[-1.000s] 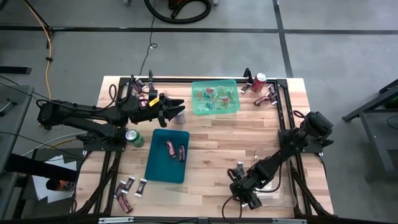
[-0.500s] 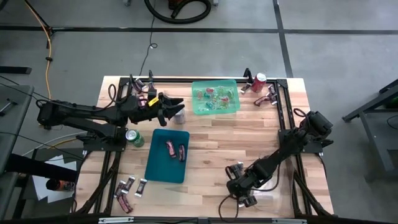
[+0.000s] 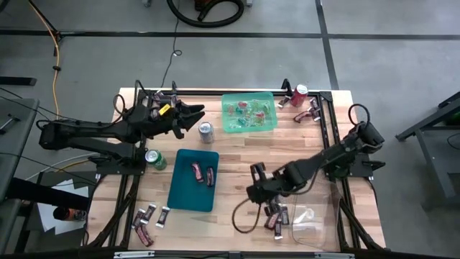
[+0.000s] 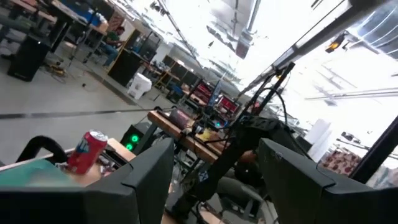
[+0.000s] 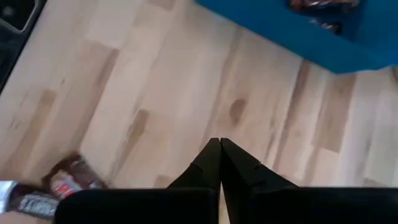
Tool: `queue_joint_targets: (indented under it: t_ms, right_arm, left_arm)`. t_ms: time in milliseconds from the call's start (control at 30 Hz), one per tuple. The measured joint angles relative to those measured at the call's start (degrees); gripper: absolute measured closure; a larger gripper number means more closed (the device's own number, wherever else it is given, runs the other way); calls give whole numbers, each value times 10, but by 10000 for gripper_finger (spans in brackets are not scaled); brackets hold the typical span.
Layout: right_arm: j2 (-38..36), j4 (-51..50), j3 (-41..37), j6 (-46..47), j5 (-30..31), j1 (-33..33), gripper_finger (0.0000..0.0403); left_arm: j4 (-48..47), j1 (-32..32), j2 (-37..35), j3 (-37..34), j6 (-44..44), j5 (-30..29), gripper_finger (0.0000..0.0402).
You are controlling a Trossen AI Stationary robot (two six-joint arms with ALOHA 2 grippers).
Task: Organize candy in baskets
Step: Put the brown chocolate into the blue bin
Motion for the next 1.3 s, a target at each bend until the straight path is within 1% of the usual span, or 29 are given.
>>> queue_joint_targets:
  t_ms: [33, 100, 167, 233, 300, 400, 500, 567, 667, 733, 833, 933, 1133, 1300]
  right_arm:
    - [0, 7, 3, -4, -5, -6, 402]
    - [0, 16, 8, 2, -46, -17, 402]
    - [0, 17, 9, 38, -123, -24, 402]
    - [0, 16, 1, 81, -183, -19, 402]
    - [0, 15, -9, 126, -204, -4, 402]
    - [0, 19, -25, 178, -206, 25, 394]
    - [3, 18, -42, 210, -208, 49, 365]
    - [3, 28, -57, 225, -209, 59, 332]
    - [3, 49, -82, 242, -208, 64, 272]
    - [3, 63, -99, 235, -207, 65, 236]
    - [3, 81, -126, 218, -205, 67, 200]
    - [3, 104, -149, 191, -210, 68, 188]
    - [3, 111, -185, 142, -230, 68, 188]
    - [3, 119, -204, 121, -230, 68, 188]
  left_arm:
    - [-1, 0, -2, 0, 0, 2, 179]
    - [-2, 0, -7, 0, 4, 15, 179]
    - [-2, 0, -11, 0, 12, 29, 179]
    - [-3, 0, -14, 0, 14, 35, 179]
    - [-4, 0, -13, 0, 14, 37, 179]
    - [-4, 0, -13, 0, 15, 37, 179]
    - [-16, 0, -13, 0, 15, 37, 179]
    - [-26, 0, -13, 0, 15, 37, 179]
    - [-33, 0, -13, 0, 15, 37, 179]
    - [-32, 0, -13, 0, 15, 37, 179]
    - [-32, 0, -13, 0, 15, 36, 179]
    - [-31, 0, -13, 0, 15, 26, 179]
    - [-31, 0, -13, 0, 15, 19, 179]
    - [-31, 0, -13, 0, 15, 2, 179]
